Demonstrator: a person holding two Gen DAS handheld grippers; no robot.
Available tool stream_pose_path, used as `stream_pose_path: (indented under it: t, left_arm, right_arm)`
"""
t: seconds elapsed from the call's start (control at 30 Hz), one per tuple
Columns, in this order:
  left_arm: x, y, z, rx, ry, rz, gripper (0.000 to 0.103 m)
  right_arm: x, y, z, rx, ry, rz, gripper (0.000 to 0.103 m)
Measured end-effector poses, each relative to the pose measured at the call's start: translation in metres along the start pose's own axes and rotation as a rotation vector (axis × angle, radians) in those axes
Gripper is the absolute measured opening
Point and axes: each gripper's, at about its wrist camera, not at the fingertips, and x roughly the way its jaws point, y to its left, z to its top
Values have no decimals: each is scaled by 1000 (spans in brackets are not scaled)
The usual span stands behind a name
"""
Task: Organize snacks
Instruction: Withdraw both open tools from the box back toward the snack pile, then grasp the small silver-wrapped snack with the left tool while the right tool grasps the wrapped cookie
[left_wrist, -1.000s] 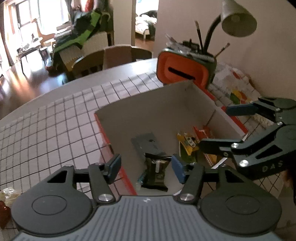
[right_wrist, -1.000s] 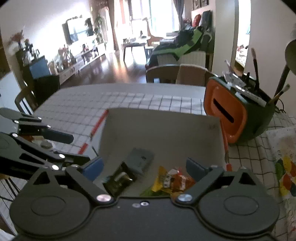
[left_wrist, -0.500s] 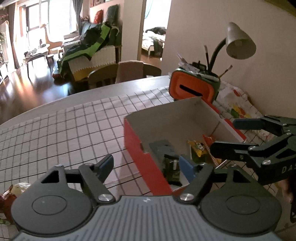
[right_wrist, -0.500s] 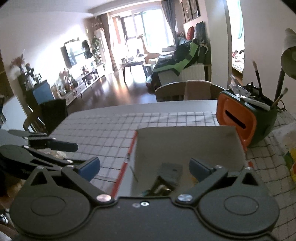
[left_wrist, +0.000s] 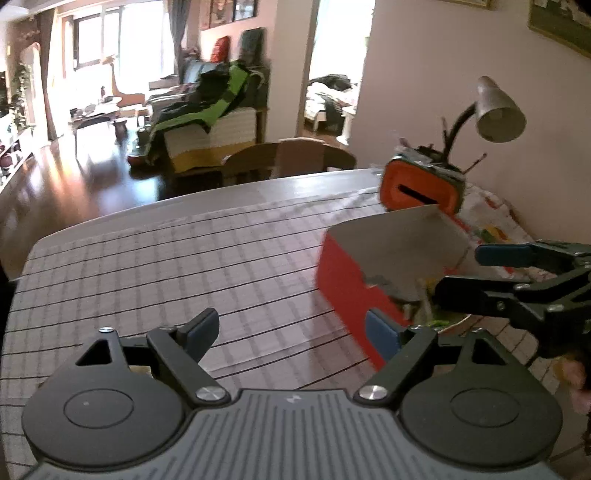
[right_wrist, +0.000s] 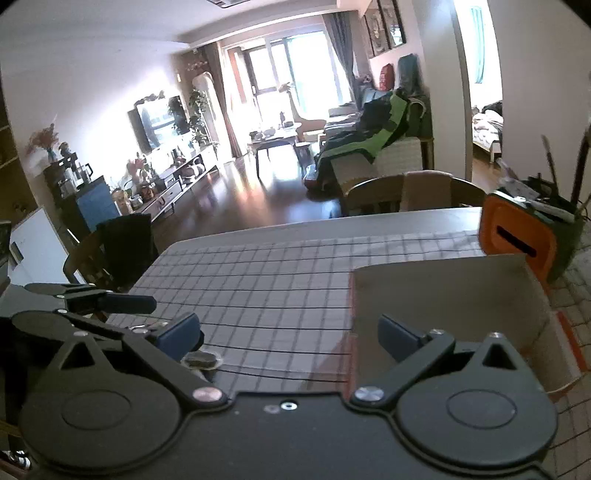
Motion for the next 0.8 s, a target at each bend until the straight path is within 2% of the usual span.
stream_pose_path:
  t: [0.3,0.43,0.63,0.8]
  left_arm:
    - [-18,64,-36,6,-27,56,87]
    - [-20,94,-58,-27,-22,100,87]
    - [-20,139,-88,-102,12,161,87]
    - [-18,171,-105,-147,36,207,87]
  right_arm:
    - [36,60,-16,-61,74,21,103]
    - [53,85,-23,-81,113,25,103]
    - [82,113,-32,-96,148,-32,103]
    - [108,129,-43,-123,214,-28,103]
